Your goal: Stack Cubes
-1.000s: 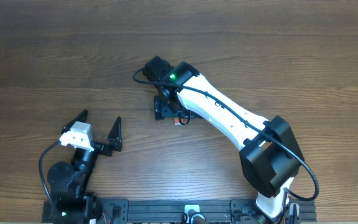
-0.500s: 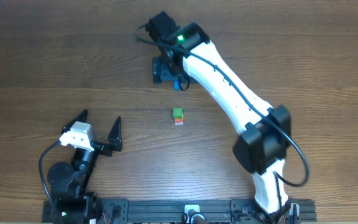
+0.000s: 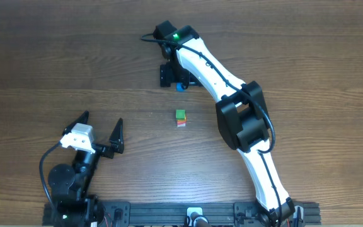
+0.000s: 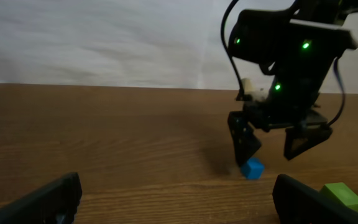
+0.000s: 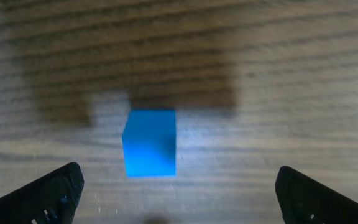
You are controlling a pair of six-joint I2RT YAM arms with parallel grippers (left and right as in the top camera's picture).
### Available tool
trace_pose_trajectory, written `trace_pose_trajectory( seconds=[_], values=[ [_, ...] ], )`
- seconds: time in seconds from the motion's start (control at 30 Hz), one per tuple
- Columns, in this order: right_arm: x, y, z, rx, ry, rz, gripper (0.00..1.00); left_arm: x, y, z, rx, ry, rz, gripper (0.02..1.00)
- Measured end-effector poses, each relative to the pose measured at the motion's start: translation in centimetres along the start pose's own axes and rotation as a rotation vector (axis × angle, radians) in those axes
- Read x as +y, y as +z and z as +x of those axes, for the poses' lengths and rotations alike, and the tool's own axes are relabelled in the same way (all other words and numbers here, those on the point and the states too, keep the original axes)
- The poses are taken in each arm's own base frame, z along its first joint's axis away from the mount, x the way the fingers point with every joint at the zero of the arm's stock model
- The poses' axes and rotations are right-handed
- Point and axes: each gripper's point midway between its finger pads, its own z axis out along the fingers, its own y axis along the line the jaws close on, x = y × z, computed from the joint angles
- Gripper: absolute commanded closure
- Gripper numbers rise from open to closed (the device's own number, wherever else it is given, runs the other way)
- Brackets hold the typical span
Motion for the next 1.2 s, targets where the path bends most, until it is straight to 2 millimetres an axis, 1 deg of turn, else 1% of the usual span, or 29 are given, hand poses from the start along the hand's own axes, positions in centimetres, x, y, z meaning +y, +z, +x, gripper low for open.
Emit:
trace_pose_trajectory(
  seconds=[0.13, 0.27, 0.43, 0.63, 0.73, 0.9, 1.07, 1.2],
  values=[
    [0.4, 0.9, -0.4, -0.006, -0.009, -0.008, 0.007, 0.0, 0.0, 0.0, 0.0, 0.0, 0.0, 0.018],
    [0.5, 1.3, -0.4, -0.003, -0.023, -0.013, 0.064, 0.0, 0.0, 0.0, 0.0, 0.0, 0.0, 0.018],
    [0.7, 1.3, -0.4, 0.0, -0.044, -0.022, 0.117, 0.0, 0.0, 0.0, 0.0, 0.0, 0.0, 0.018],
    [0.8, 1.3, -0.3, 0.002, -0.051, -0.025, 0.283, 0.0, 0.0, 0.0, 0.0, 0.0, 0.0, 0.018],
    [0.8, 1.4, -0.3, 0.006, -0.052, -0.026, 0.332, 0.0, 0.0, 0.0, 0.0, 0.0, 0.0, 0.018],
    [0.8, 2.0, -0.1, 0.019, -0.055, -0.022, 0.478, 0.0, 0.0, 0.0, 0.0, 0.0, 0.0, 0.018],
    [0.7, 2.1, 0.0, 0.025, -0.048, -0.021, 0.546, 0.0, 0.0, 0.0, 0.0, 0.0, 0.0, 0.018],
    [0.8, 2.1, 0.0, 0.025, -0.047, -0.022, 0.625, 0.0, 0.0, 0.0, 0.0, 0.0, 0.0, 0.018]
  ],
)
